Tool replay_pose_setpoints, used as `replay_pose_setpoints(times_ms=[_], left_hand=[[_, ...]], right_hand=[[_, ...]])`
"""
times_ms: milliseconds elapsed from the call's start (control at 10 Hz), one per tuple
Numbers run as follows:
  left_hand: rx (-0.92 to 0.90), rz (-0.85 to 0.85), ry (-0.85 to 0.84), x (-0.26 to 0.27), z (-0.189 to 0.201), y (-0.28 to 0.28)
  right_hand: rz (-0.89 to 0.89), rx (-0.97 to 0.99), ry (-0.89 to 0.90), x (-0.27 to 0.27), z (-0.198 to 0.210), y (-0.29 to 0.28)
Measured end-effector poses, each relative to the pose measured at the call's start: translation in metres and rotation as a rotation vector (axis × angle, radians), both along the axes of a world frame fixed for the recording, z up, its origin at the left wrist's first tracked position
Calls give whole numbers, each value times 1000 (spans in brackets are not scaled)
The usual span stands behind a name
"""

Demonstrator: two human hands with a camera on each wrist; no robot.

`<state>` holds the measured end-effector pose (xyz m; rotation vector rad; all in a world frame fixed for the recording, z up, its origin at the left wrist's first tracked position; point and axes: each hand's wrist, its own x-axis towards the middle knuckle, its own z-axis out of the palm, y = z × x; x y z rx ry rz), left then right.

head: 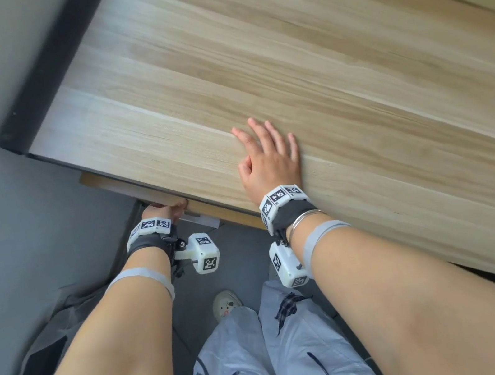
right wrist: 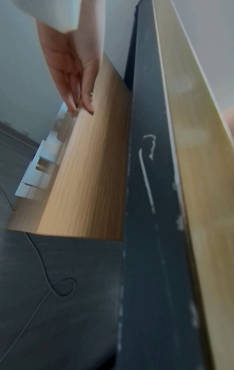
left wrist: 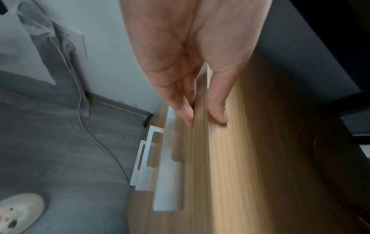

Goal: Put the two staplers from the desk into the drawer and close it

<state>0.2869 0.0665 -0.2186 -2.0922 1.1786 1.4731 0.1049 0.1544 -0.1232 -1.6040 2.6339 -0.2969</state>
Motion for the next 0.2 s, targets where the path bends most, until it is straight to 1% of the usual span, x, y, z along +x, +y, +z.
replay_pose_setpoints(times_ms=[100,200], left_hand=[[-115,38,127,9,17,11],[-148,69,234,27,27,16]], right_hand=[[-1,9,-20,1,2,3],[0,20,-47,2,9,0]])
